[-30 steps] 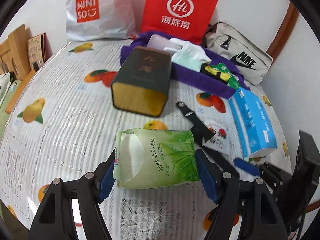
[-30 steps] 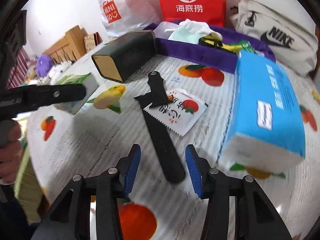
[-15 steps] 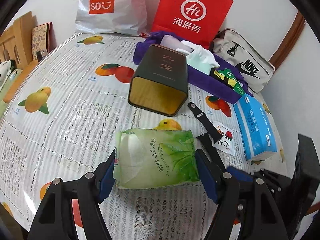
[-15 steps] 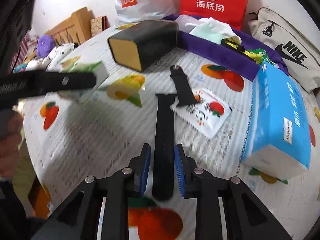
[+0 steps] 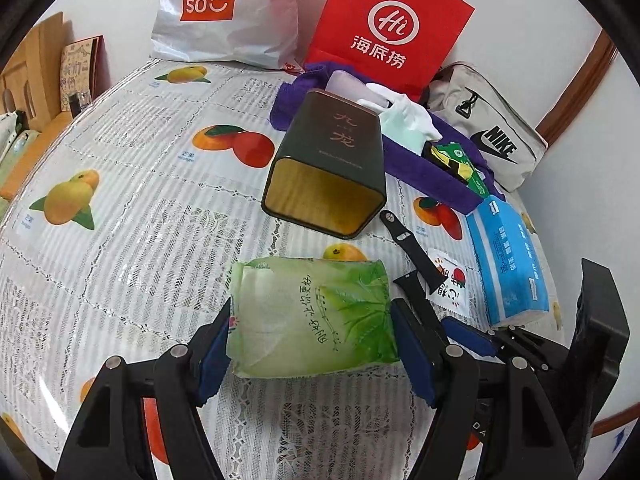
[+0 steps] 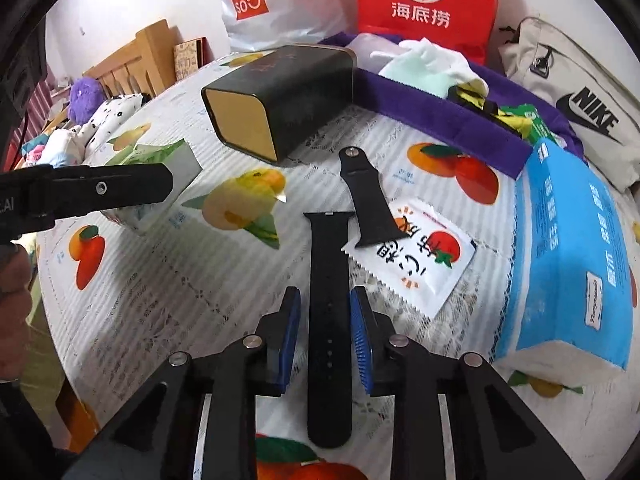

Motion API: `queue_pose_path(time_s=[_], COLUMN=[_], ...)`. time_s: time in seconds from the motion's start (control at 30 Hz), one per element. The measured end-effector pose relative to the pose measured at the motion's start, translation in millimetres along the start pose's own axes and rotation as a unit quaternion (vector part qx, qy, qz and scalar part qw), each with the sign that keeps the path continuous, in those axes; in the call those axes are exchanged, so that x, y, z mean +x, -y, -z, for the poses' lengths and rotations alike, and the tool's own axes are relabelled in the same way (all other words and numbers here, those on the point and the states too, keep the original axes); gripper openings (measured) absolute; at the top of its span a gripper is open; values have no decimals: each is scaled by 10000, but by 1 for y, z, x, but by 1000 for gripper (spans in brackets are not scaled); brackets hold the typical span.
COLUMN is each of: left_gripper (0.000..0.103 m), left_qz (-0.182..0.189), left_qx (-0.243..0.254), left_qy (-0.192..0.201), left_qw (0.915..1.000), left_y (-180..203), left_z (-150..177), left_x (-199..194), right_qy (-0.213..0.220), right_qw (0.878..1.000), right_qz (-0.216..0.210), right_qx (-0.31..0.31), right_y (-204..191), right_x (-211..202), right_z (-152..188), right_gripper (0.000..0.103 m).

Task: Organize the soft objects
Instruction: 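Grasp the light-green tissue packet with the left tool while the right tool grasps the black watch strap, then carry the tissue packet and watch strap over the purple towel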

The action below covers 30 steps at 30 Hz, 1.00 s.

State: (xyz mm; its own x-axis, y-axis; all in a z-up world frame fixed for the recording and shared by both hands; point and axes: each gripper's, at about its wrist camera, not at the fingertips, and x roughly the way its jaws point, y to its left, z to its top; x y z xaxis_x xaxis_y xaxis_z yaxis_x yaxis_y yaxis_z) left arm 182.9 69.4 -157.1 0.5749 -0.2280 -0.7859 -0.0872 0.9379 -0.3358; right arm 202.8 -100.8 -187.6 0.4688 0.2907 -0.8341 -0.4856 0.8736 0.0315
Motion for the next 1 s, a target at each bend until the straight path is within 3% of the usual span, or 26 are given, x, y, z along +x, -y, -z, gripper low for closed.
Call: queue_pose_path(time_s=[0.17, 0.33, 0.57, 1.0], left_gripper=[72, 72, 72, 72], left_qz=[-24, -41, -28, 41], left_qx=[101, 125, 332, 620], left_qy=[82, 86, 301, 404], left_qw=[9999, 9999, 9990, 9973], left_y=[2, 2, 15, 47], left_z=[-6, -12, -22, -47], left_x=[-7, -14, -36, -43], right_qy=[-168, -11, 226, 624], right_qw=[9991, 9991, 9989, 9946], right_qz=[-313, -382, -259, 33], right_qx=[247, 172, 315, 830], right_y=[5, -3, 10, 63], right_x=[-8, -33, -61, -98], right_z=[-5, -6, -11, -27], right_gripper=[20, 20, 20, 20])
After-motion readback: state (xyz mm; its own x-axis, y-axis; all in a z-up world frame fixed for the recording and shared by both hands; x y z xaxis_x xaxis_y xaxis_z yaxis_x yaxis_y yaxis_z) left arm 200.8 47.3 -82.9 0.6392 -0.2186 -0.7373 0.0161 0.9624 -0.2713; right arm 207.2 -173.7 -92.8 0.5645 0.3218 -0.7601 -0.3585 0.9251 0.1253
